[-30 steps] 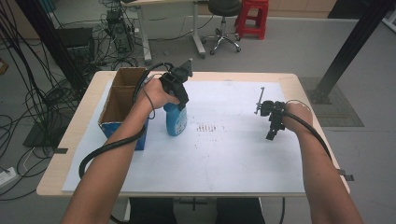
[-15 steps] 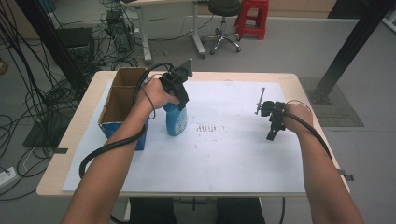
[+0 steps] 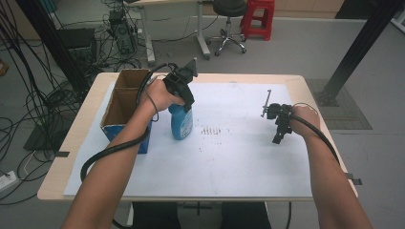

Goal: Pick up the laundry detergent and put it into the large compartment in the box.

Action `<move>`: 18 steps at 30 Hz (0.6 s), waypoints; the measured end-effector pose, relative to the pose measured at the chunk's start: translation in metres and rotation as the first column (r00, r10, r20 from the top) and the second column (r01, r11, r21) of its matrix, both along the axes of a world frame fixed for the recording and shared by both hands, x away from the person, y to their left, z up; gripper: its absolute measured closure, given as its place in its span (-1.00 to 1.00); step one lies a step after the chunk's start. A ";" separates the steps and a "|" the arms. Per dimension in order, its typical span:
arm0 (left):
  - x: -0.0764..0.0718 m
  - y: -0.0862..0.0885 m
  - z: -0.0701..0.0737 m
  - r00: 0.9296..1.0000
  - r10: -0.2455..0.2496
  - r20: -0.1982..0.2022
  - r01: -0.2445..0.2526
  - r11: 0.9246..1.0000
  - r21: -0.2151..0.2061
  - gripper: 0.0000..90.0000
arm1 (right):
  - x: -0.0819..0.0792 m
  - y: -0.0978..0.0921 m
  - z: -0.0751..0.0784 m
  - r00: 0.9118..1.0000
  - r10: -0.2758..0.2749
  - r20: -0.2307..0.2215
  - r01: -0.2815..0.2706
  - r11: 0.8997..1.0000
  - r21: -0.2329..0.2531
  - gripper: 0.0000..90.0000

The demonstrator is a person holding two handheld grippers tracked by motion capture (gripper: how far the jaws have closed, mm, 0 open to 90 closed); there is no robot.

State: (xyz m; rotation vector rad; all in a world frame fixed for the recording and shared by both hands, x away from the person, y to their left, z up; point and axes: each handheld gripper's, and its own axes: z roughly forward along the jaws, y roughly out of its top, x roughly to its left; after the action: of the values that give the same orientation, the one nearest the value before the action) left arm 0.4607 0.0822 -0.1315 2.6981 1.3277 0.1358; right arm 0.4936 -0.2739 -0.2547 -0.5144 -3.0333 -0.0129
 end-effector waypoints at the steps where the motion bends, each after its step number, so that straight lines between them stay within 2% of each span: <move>1: 0.000 0.000 0.000 1.000 0.000 0.000 0.000 1.000 0.000 -0.17 | 0.000 0.000 0.000 1.000 0.003 0.003 -0.003 1.000 0.003 -0.92; 3: -0.003 -0.002 0.007 1.000 -0.004 0.004 0.004 1.000 0.002 -0.17 | -0.001 0.000 0.000 1.000 0.004 0.004 -0.005 1.000 0.005 -0.92; 7: -0.012 -0.007 0.032 1.000 -0.003 0.023 0.003 1.000 0.010 -0.17 | -0.001 0.002 0.000 1.000 0.009 0.004 -0.009 1.000 0.002 -0.92; 8: -0.012 -0.007 0.032 1.000 -0.003 0.023 0.003 1.000 0.010 -0.17 | -0.001 0.002 0.000 1.000 0.009 0.004 -0.009 1.000 0.002 -0.92; 9: -0.015 -0.008 0.042 0.999 0.002 0.034 -0.002 1.000 0.008 -0.17 | -0.001 0.002 0.000 1.000 0.010 0.004 -0.010 1.000 0.001 -0.92; 10: -0.015 -0.008 0.042 0.999 0.002 0.034 -0.002 1.000 0.008 -0.17 | -0.001 0.002 0.000 1.000 0.010 0.004 -0.010 1.000 0.001 -0.92; 11: -0.019 -0.009 0.054 0.999 0.006 0.045 -0.006 1.000 0.003 -0.17 | -0.001 0.003 0.001 1.000 0.008 0.005 -0.008 1.000 0.001 -0.92; 12: -0.019 -0.009 0.054 0.999 0.006 0.045 -0.006 1.000 0.003 -0.17 | -0.001 0.003 0.001 1.000 0.008 0.005 -0.008 1.000 0.001 -0.92; 18: -0.027 -0.008 0.088 0.998 0.023 0.062 -0.022 1.000 -0.004 -0.17 | -0.002 0.005 0.003 1.000 0.014 0.010 -0.014 1.000 0.003 -0.92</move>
State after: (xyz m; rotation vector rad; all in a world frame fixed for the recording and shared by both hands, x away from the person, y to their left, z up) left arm 0.4334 0.0741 -0.0432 2.6536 1.3396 0.2176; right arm 0.4917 -0.2688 -0.2513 -0.4944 -3.0463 -0.0194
